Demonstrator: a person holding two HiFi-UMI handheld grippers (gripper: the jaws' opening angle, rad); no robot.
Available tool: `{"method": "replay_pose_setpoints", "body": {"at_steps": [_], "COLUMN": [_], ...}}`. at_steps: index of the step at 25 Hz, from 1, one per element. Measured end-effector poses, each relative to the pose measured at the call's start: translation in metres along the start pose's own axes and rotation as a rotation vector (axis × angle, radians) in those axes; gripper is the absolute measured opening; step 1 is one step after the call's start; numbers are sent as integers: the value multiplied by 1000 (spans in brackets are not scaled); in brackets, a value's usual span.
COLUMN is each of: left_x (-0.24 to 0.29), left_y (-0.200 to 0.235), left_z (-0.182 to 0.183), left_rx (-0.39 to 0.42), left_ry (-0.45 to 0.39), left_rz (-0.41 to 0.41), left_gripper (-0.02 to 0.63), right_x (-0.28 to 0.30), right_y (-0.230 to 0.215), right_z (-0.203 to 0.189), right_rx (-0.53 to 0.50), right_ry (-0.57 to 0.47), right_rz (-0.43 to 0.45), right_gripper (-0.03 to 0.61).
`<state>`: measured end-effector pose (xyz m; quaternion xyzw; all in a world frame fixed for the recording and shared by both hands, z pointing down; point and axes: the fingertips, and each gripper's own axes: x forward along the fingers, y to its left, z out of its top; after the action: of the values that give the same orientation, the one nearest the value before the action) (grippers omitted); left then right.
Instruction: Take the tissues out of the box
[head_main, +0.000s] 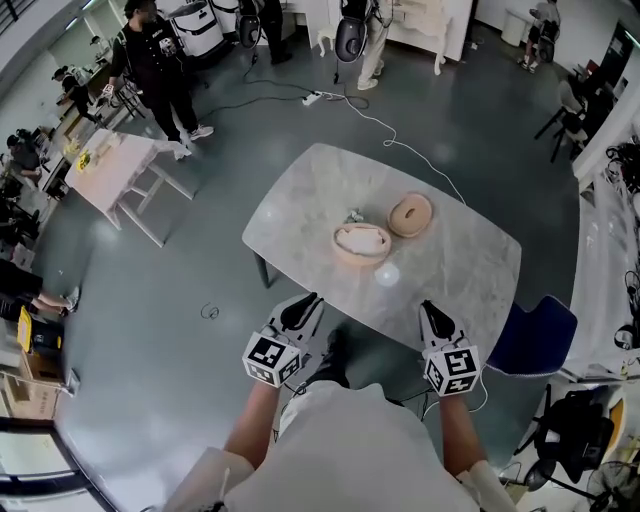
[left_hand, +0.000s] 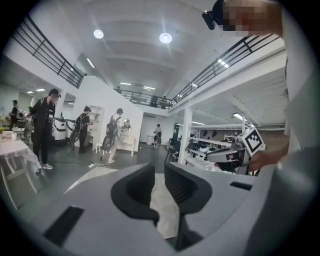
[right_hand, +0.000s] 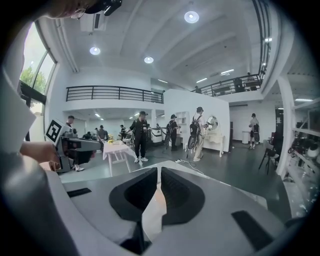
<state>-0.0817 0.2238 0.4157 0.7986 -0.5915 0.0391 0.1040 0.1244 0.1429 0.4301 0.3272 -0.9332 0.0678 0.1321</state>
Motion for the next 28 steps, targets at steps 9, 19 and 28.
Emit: {"method": "replay_pose_setpoints", "body": {"at_steps": [9,19,28], "left_x": [44,80,112], "left_y": [88,137,136], "left_z": [18,25,15], "left_rx": [23,10,-7], "left_ry": [37,61,110], "left_rz": [-53,-143,-173], "left_gripper": [69,67,69], "right_x": [79,135,145], "right_y": [-4,-8,-34], "right_z": [28,38,33], "right_rx": [18,54,97], "right_ry": [20,55,79], "right_rz": [-52,-106,-133], "right_gripper": [46,46,46]}}
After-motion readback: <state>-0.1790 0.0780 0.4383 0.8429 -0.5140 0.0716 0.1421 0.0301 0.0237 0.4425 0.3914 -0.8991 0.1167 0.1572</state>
